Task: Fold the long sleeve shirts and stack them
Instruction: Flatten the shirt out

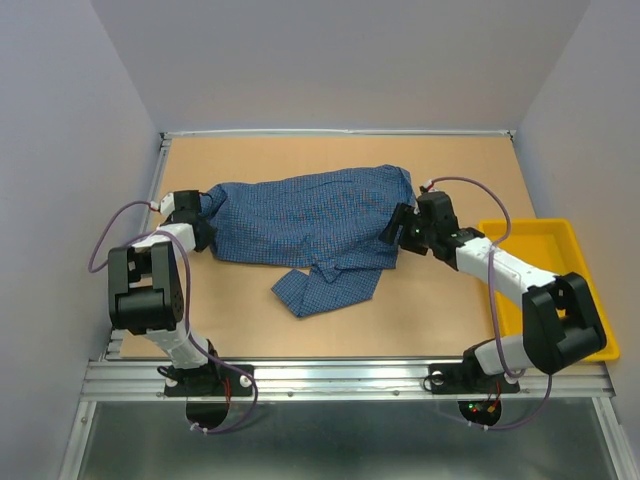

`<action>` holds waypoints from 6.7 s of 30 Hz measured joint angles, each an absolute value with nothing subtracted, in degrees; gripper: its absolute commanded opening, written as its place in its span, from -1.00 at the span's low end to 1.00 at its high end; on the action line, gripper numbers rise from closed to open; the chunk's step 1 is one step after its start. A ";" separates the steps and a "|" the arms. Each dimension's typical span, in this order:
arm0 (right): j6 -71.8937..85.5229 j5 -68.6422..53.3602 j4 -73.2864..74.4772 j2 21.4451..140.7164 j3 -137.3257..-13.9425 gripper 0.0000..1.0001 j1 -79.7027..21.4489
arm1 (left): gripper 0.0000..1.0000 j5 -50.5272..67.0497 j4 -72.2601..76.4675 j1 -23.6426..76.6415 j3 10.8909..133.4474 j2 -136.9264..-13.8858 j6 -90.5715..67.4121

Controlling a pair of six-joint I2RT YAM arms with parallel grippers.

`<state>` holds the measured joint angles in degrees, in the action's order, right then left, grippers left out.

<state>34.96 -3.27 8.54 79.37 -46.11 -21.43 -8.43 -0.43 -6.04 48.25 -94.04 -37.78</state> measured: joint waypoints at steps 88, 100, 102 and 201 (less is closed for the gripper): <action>18.33 -3.92 -2.00 79.72 -97.23 -0.99 -11.22 | -1.00 7.94 -11.14 -10.98 120.01 -82.94 -28.27; 18.31 -5.61 -1.54 81.67 -102.94 -0.99 -11.20 | -1.00 7.38 -12.23 -10.98 120.01 -81.41 -27.90; 18.26 -6.07 -1.63 85.19 -106.15 -0.99 -11.20 | -1.00 7.62 -12.23 -11.00 120.05 -83.33 -28.18; 5.23 9.26 26.37 95.50 -56.07 -0.94 -33.45 | 0.97 -1.67 0.51 -0.38 39.79 -56.62 -18.90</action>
